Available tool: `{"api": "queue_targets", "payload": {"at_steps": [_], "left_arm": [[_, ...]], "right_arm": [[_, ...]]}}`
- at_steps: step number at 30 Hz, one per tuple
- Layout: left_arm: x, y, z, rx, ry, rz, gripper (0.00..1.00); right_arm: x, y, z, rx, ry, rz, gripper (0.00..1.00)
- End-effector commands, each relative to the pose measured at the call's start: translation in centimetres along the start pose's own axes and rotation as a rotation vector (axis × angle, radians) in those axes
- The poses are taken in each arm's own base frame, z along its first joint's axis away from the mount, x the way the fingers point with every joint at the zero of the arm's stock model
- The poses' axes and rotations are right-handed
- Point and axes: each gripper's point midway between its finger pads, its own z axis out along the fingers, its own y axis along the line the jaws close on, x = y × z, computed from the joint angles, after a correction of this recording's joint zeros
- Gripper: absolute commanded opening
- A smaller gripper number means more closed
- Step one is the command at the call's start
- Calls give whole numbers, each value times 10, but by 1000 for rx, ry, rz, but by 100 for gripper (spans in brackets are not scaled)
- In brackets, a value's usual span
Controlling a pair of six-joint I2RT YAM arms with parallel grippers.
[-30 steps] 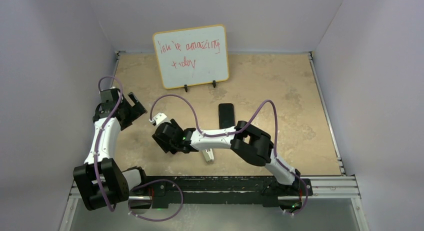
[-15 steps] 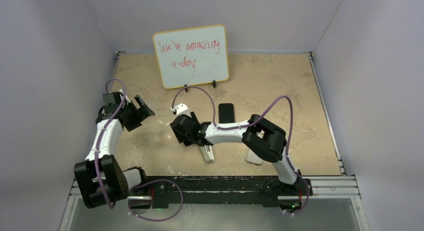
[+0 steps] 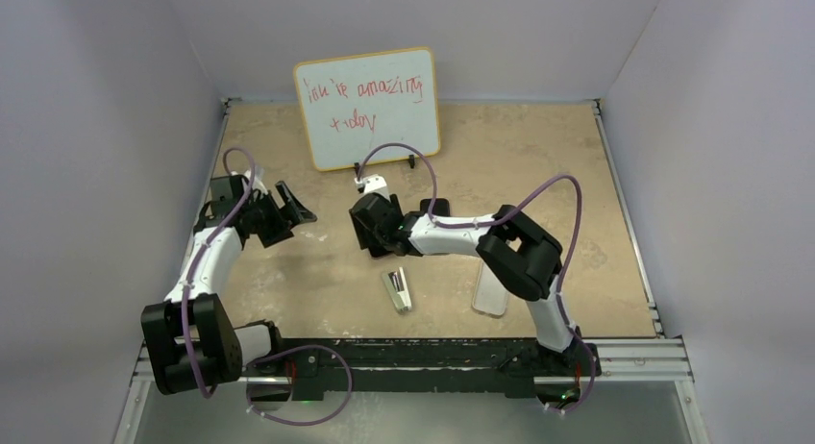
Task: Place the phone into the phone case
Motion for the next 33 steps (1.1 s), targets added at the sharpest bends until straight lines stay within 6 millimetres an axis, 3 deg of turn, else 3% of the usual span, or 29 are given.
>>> {"api": "queue_targets", "payload": {"at_steps": [1,4,8,17,28,33], "left_arm": [[7,-15,2,95,25,57,79],[13,-19,3,115,52,71,81],[17,-27,3,135,65,101,94],[17,-39,-7,174,39,151,98],[24,-44,-1,220,75,149,95],[34,-53,2,225,100,182,95]], "right_arm": [[-35,-1,-23,-21,-68,70,42],[-35,-3,-23,-16,-66,74,41],[-31,-10,-23,11,-49,79,41],[-36,-26,-38,35,-61,124,38],[-30,-65,-74,106,-65,182,36],[-15,-99,-103,224,-32,213,36]]}}
